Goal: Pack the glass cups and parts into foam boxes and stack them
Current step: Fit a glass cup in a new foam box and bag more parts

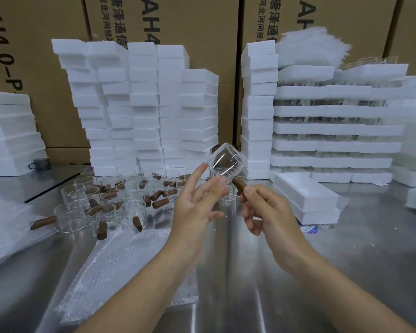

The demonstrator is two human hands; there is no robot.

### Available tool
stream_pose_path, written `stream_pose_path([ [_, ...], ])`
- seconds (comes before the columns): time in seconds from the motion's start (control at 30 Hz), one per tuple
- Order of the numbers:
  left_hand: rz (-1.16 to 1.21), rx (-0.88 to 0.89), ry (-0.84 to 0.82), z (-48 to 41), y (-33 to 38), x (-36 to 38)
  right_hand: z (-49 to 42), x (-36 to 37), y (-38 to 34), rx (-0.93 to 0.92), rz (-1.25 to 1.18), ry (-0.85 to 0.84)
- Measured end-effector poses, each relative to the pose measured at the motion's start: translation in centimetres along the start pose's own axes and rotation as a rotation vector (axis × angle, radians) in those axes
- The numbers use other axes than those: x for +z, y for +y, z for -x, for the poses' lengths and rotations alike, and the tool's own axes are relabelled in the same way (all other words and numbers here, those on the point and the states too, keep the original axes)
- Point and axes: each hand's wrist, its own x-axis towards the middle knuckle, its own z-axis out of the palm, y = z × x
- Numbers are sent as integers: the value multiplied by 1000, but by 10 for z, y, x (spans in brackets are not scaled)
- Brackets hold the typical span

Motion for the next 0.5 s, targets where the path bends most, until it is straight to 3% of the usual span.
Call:
stream_pose_path([
  [0.2,-20,-38,66,-2,2,-4,1,1,-1,-36,84,-38],
  [0.5,81,-275,21,-6,3,-7,1,-10,-3,-272,394,149],
])
